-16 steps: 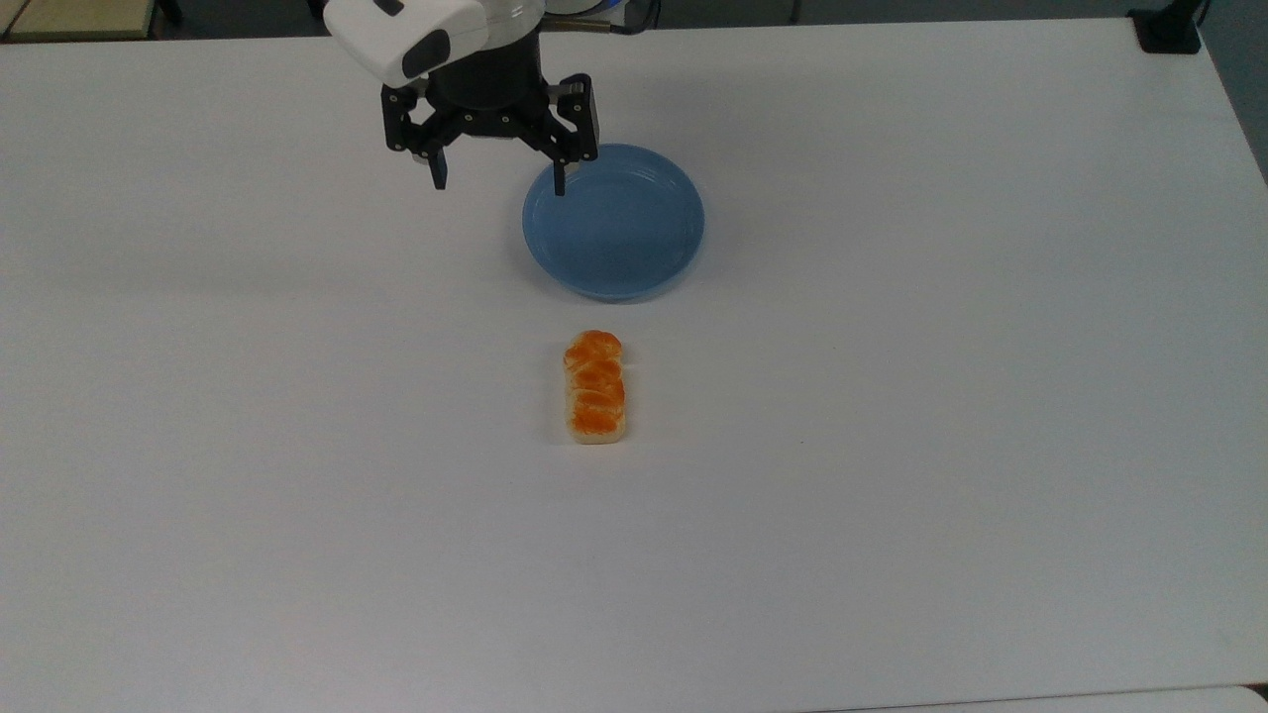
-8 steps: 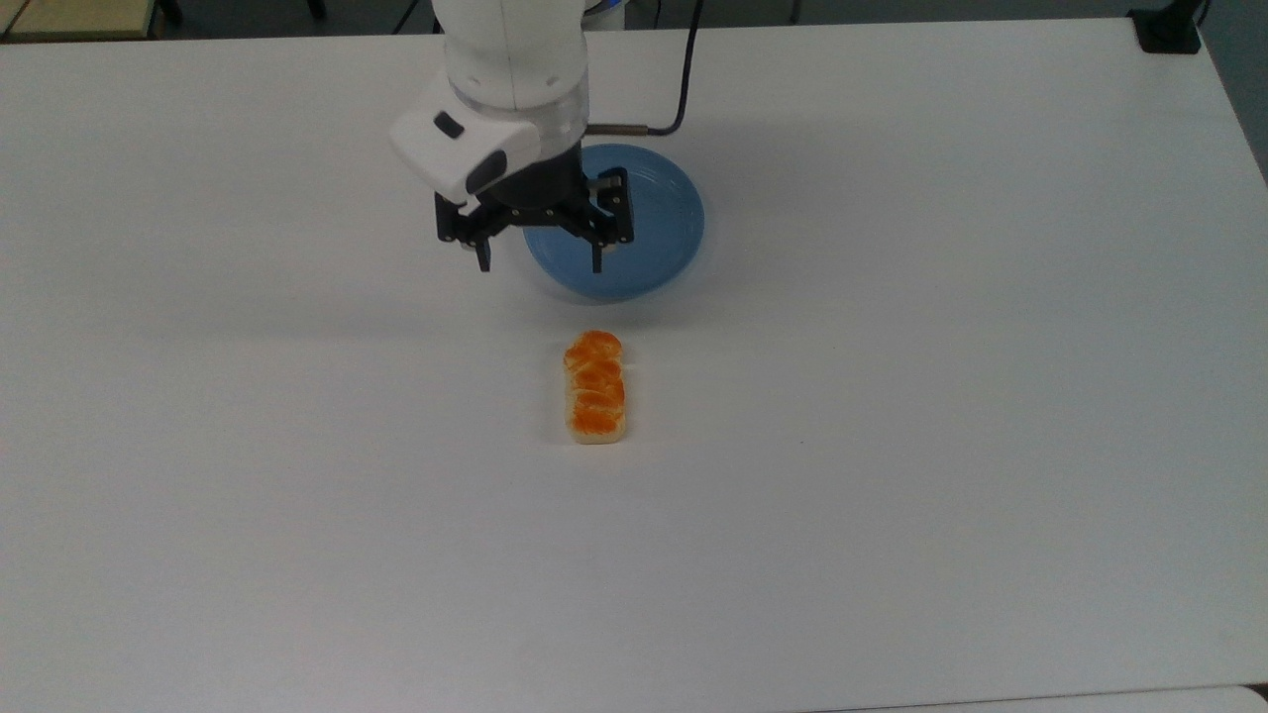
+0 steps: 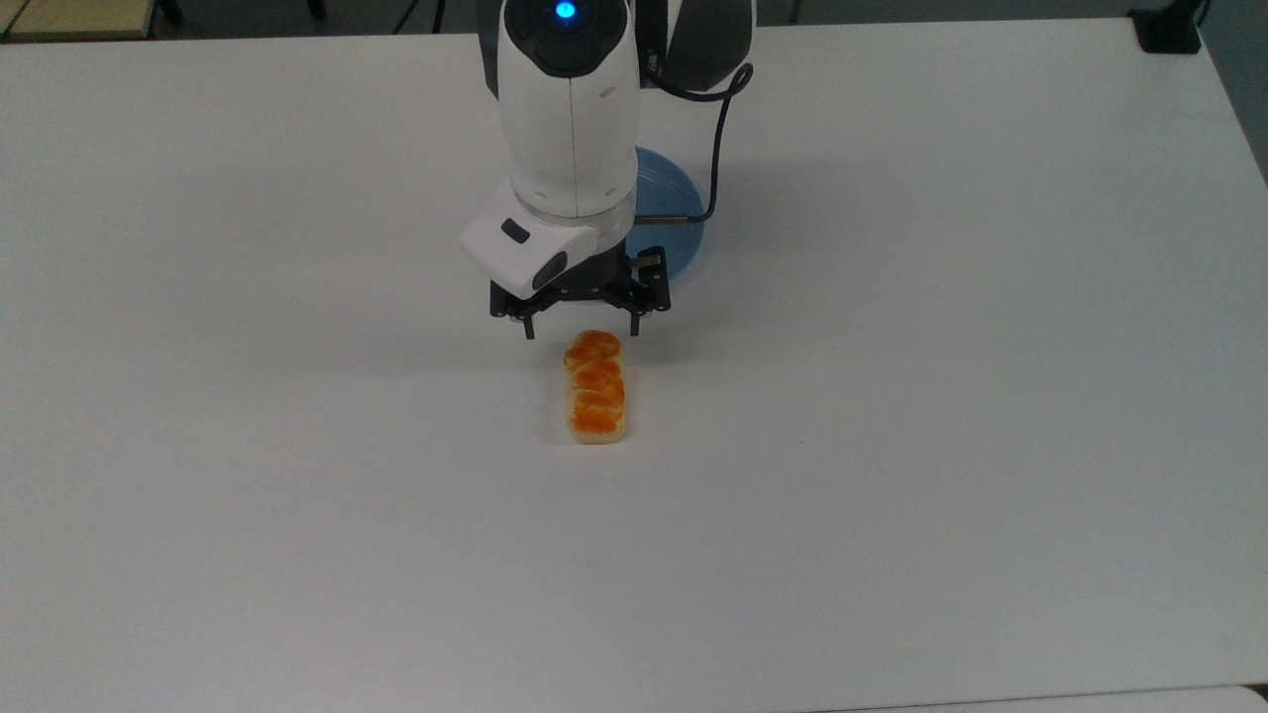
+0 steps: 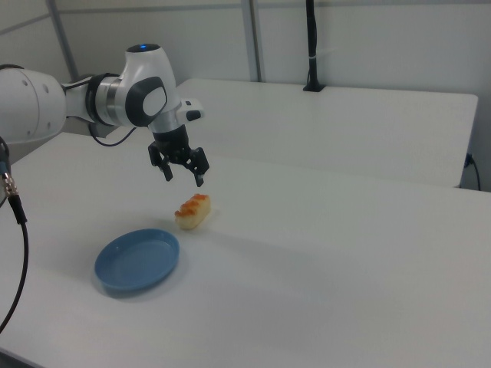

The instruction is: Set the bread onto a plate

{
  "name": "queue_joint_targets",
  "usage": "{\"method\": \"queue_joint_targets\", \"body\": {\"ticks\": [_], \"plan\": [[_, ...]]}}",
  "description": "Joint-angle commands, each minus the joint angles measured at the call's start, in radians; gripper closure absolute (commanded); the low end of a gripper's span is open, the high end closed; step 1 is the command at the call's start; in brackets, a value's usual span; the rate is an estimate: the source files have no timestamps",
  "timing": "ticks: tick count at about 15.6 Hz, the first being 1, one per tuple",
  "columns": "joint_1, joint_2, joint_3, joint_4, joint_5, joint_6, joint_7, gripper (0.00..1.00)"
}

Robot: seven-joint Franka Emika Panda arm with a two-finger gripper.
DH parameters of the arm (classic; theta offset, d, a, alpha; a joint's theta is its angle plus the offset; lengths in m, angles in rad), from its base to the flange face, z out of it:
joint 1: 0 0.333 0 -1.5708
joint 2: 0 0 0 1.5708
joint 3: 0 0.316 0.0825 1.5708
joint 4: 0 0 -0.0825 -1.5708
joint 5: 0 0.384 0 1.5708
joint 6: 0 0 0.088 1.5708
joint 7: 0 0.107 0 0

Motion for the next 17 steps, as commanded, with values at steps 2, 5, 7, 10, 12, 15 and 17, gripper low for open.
{"method": "queue_joint_targets", "body": {"ticks": [2,5,7,10,12,15,17], "plan": [[0.010,-0.067,-0.010,-0.008,-0.003,-0.025,-0.001,0.00],[-0.003,-0.150,-0.026,-0.007,-0.007,-0.164,-0.001,0.00],[-0.025,-0.210,-0.052,-0.008,-0.007,-0.225,-0.012,0.00],[-0.054,-0.259,-0.063,-0.007,-0.008,-0.301,-0.015,0.00],[-0.057,-0.262,-0.061,-0.007,-0.007,-0.304,-0.013,0.00],[-0.050,-0.233,-0.057,-0.009,-0.010,-0.255,-0.013,0.00],[-0.048,-0.224,-0.053,-0.012,-0.010,-0.230,-0.013,0.00]]}}
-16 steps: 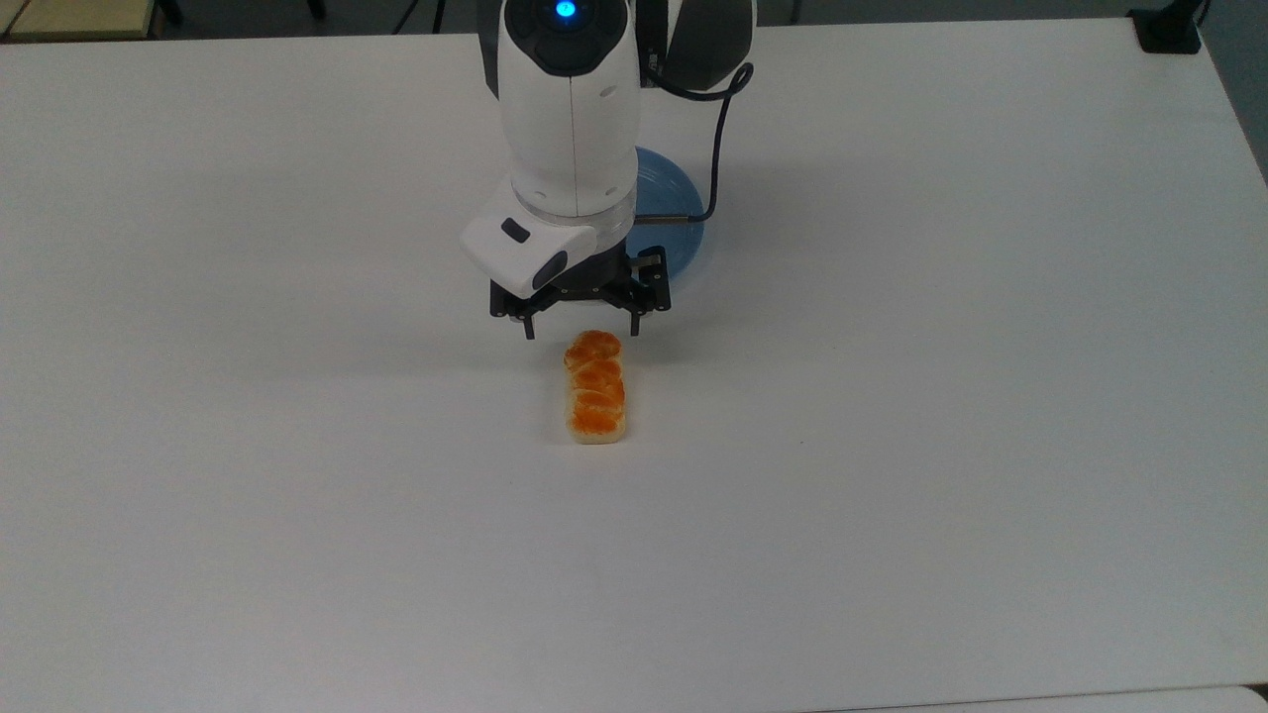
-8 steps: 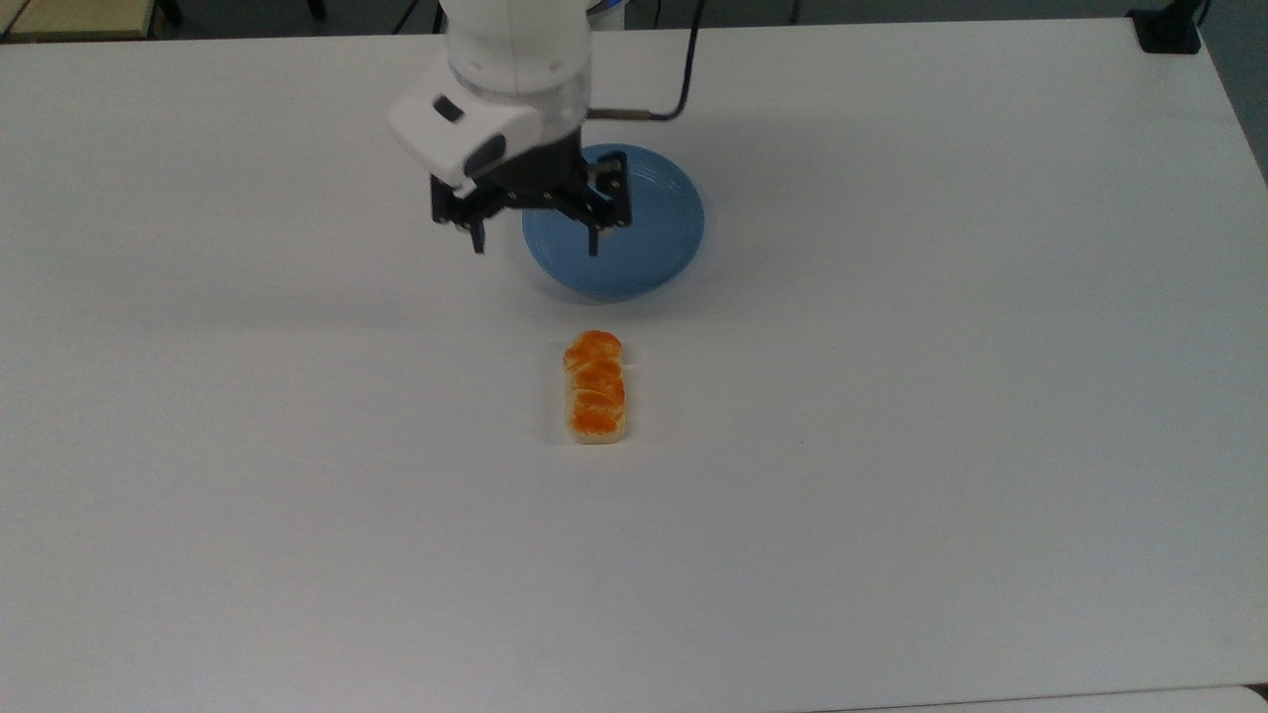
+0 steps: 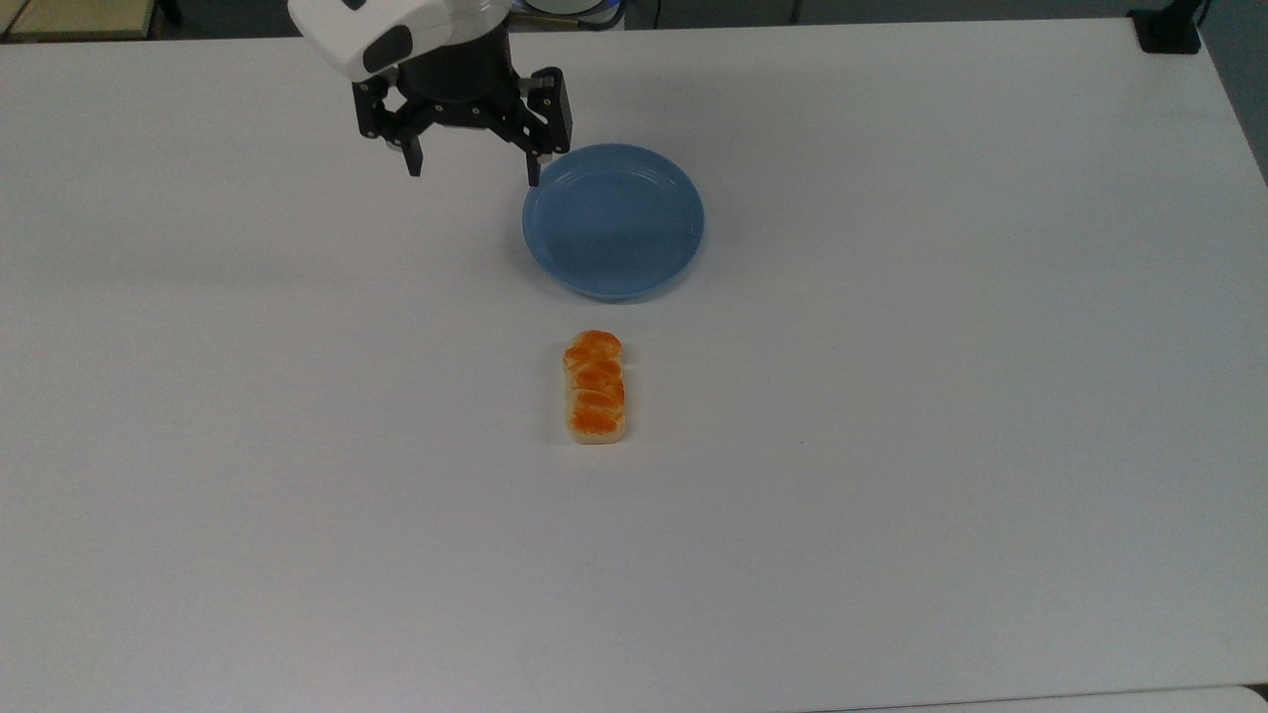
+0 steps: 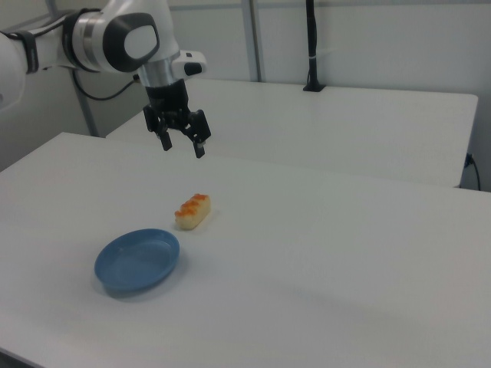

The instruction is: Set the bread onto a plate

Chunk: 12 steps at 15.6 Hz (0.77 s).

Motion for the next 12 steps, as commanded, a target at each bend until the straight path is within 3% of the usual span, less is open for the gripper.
{"method": "queue_joint_targets", "body": {"ticks": [1,12], "plan": [[0.015,0.010,0.000,-0.024,-0.007,0.049,-0.010,0.00],[0.007,-0.024,-0.006,-0.010,-0.003,-0.043,0.000,0.00]]}}
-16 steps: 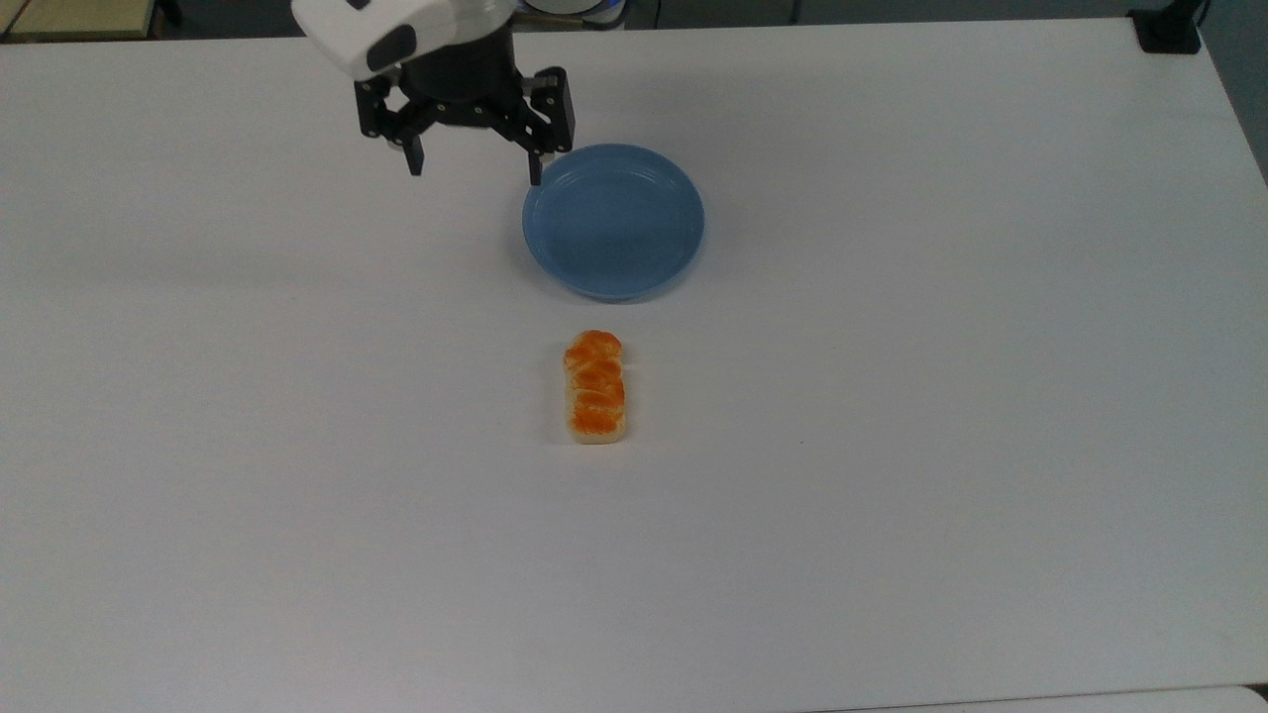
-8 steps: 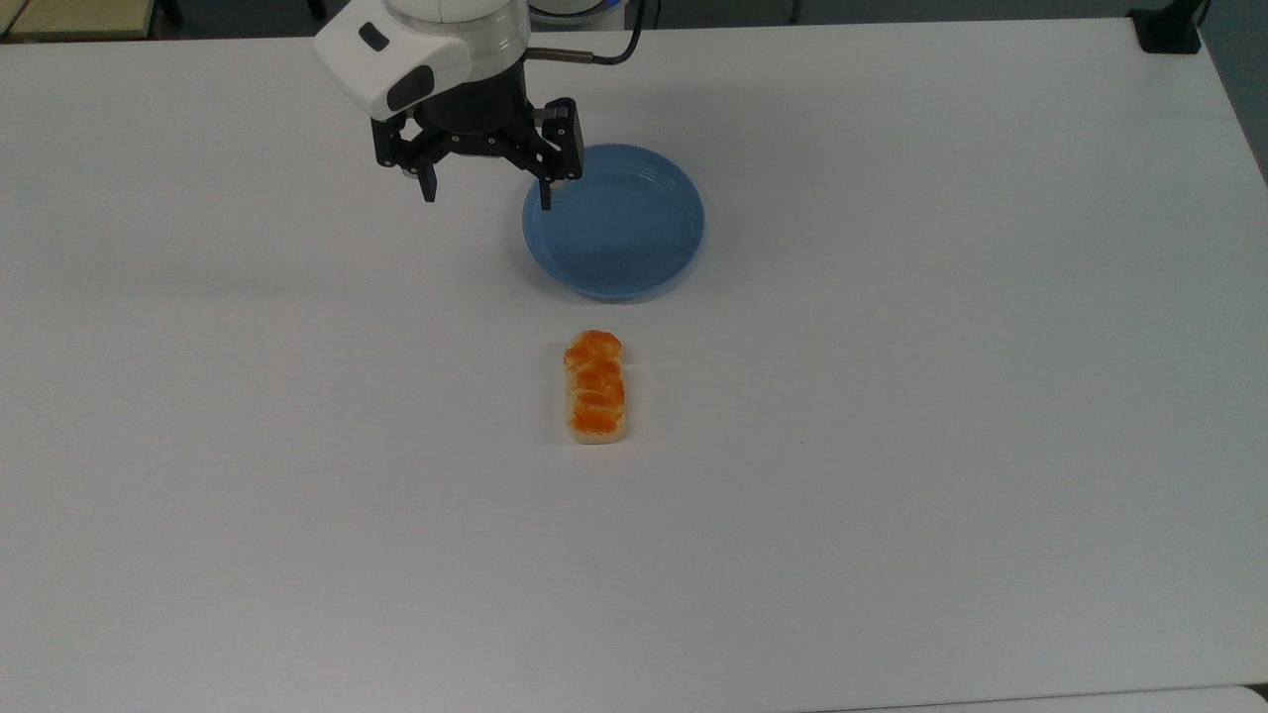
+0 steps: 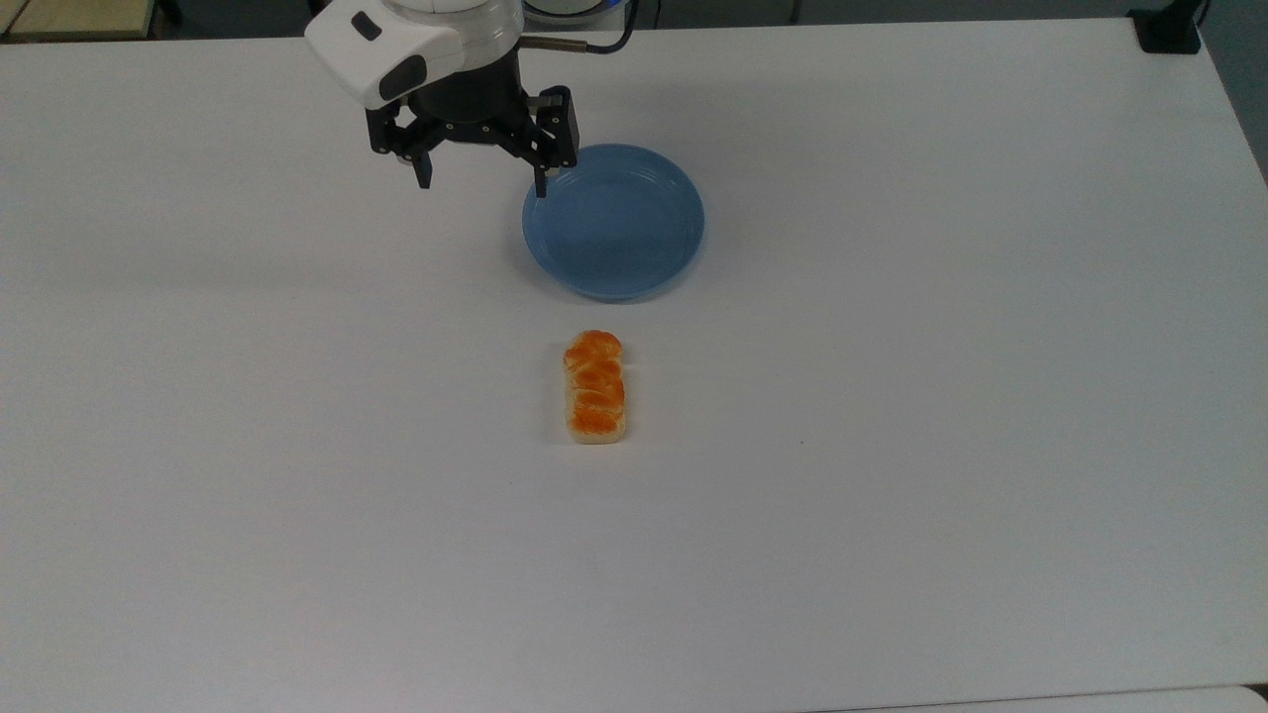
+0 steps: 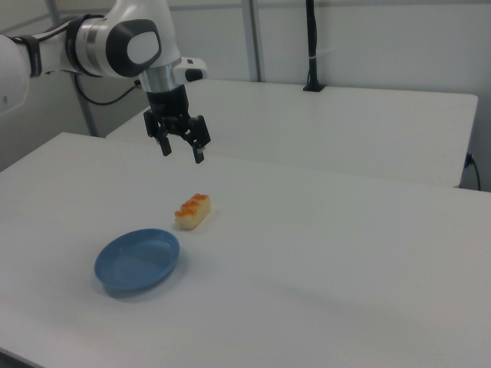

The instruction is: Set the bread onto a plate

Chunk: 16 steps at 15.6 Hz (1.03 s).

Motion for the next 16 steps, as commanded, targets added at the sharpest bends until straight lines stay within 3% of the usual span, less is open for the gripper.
{"method": "queue_joint_targets", "body": {"ticks": [1,16], "plan": [[0.004,-0.039,-0.007,0.000,-0.007,-0.030,-0.006,0.00],[-0.031,-0.025,-0.010,0.006,-0.029,-0.028,0.026,0.00]]}}
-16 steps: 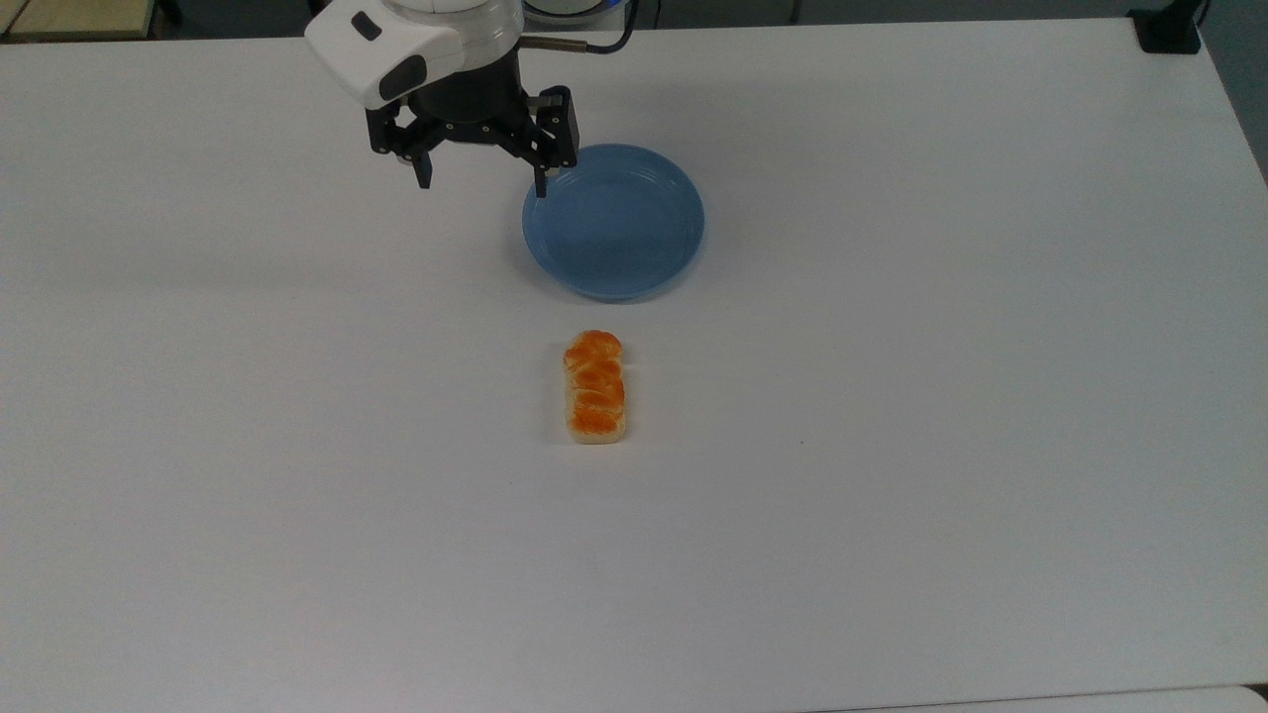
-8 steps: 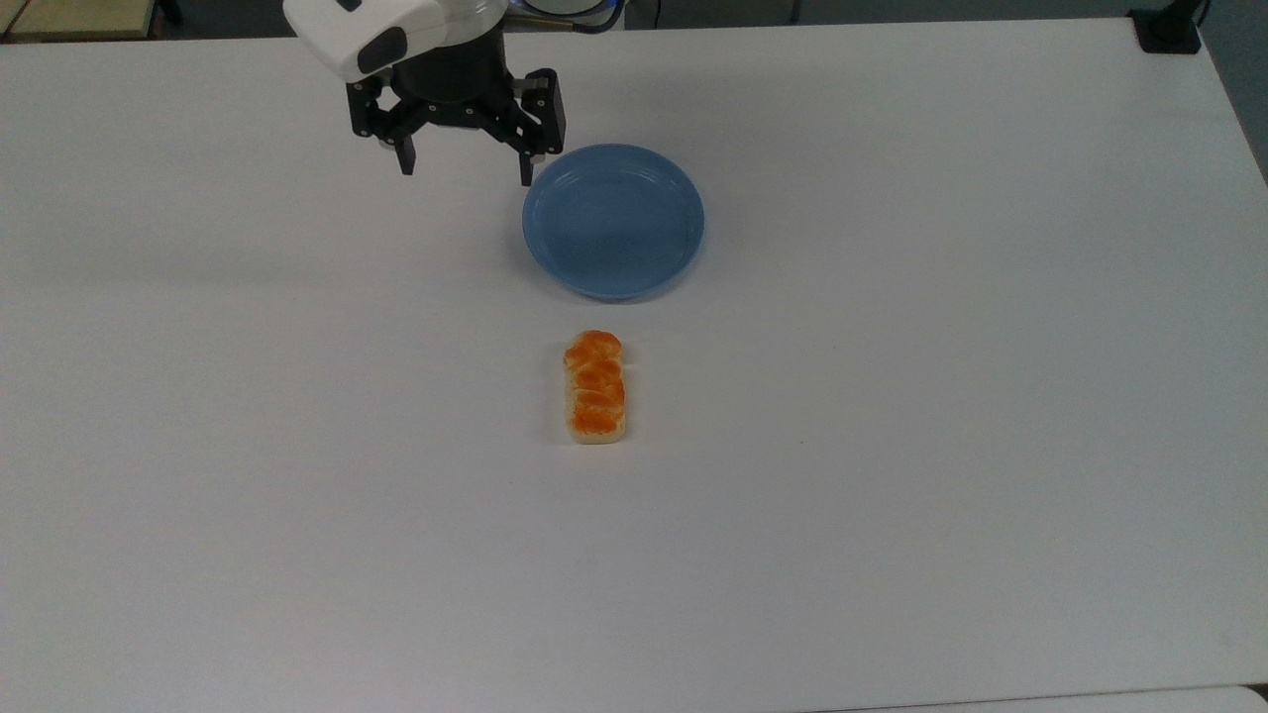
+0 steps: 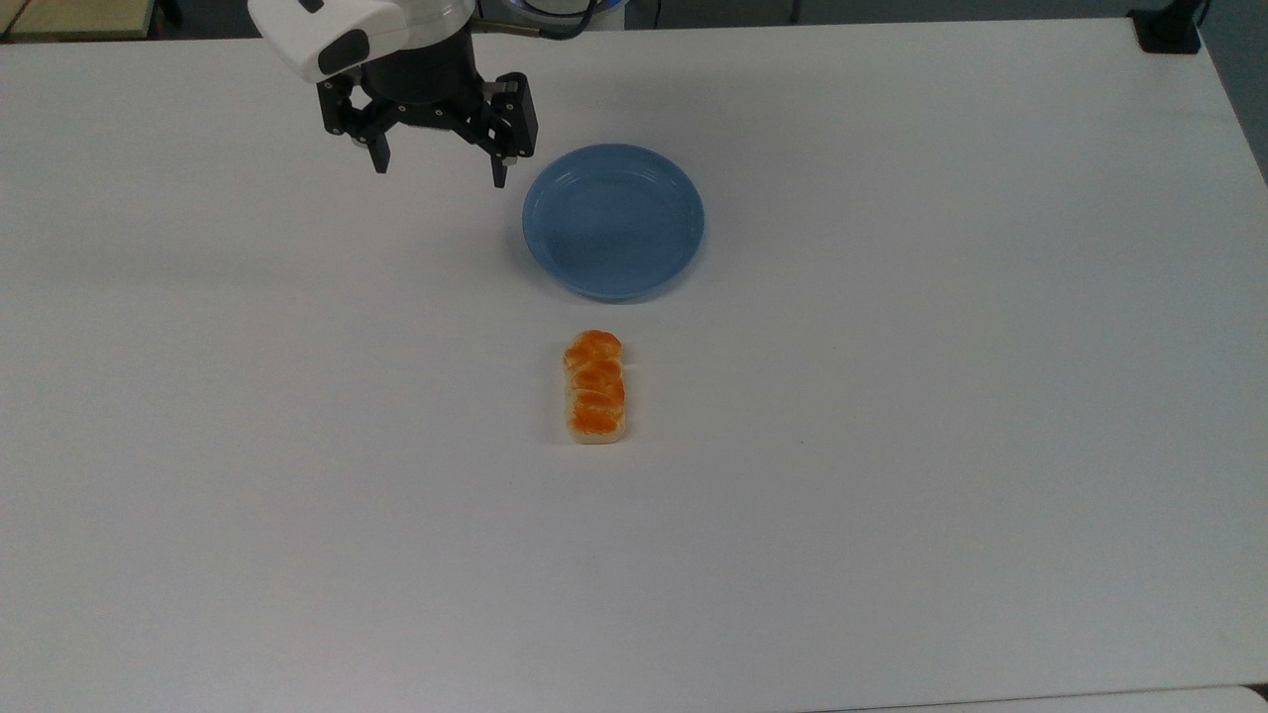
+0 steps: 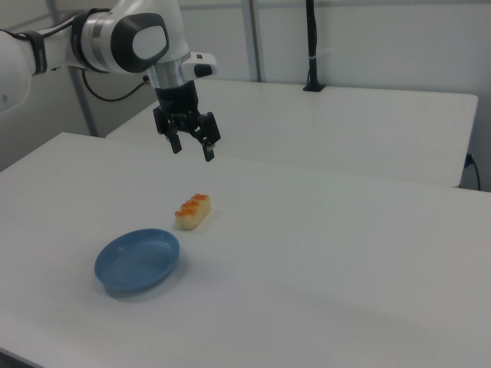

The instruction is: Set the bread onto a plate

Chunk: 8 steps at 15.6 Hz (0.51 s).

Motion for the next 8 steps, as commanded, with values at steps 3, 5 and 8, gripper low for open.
{"method": "queue_joint_targets", "body": {"ticks": [3,5,8], "plan": [[0.005,-0.016,-0.004,-0.006,-0.023,-0.024,0.044,0.00],[0.007,-0.018,-0.004,-0.006,-0.036,-0.022,0.044,0.00],[0.007,-0.019,-0.004,-0.004,-0.062,-0.024,0.046,0.00]]}}
